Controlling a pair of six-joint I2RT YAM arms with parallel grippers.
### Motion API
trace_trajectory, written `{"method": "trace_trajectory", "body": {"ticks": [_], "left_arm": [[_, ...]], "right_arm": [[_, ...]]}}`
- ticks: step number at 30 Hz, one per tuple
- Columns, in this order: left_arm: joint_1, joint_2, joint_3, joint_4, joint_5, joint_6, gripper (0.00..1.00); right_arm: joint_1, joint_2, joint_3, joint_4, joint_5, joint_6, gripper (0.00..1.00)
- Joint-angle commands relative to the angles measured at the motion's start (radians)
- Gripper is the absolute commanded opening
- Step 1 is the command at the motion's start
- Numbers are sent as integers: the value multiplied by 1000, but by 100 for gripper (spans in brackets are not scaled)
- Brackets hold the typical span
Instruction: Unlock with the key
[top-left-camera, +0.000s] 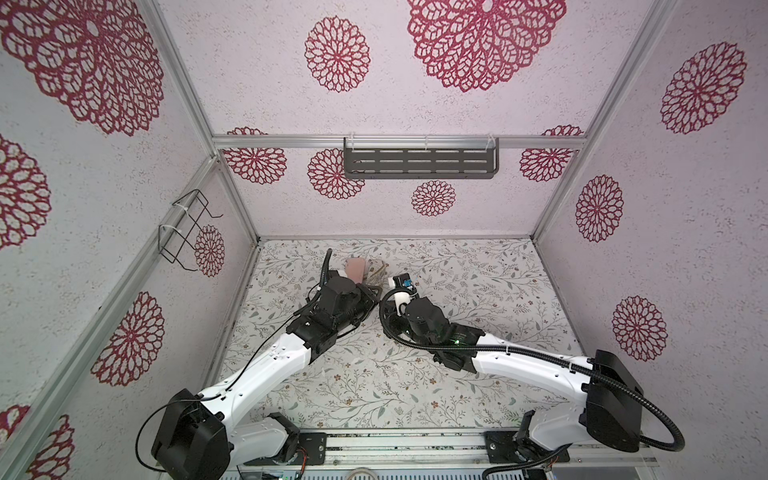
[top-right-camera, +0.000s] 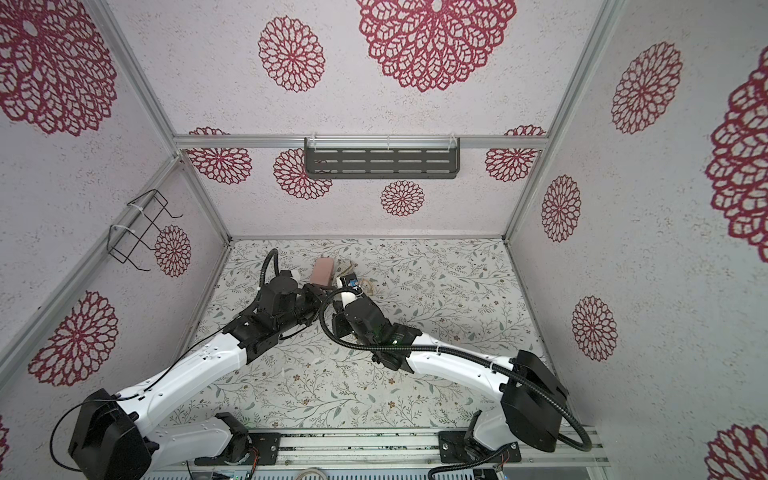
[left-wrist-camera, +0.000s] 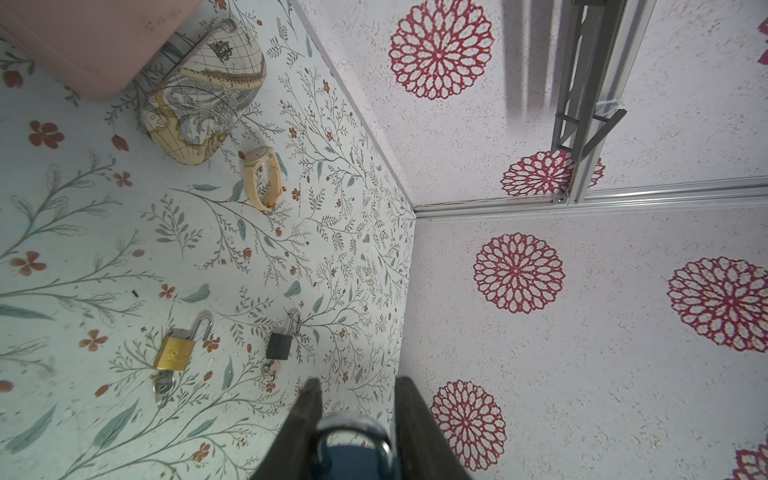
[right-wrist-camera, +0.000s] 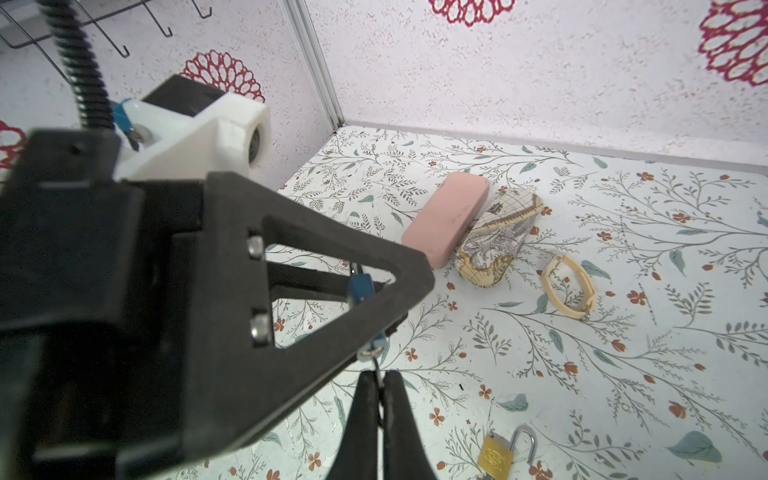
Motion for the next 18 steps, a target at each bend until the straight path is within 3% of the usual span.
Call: {"method": "trace_trajectory", "body": {"ticks": [1, 12, 18], "left_arm": [[-5, 4, -13, 29, -10, -20, 32], [-6, 1, -45, 80, -10, -54, 28], [-6, -8, -59, 113, -14, -61, 17]], "right_arm": [[4, -2, 42, 13, 48, -12, 0], [4, 4, 38, 38, 21, 29, 0], [3, 10, 32, 51, 10, 43, 0]]}}
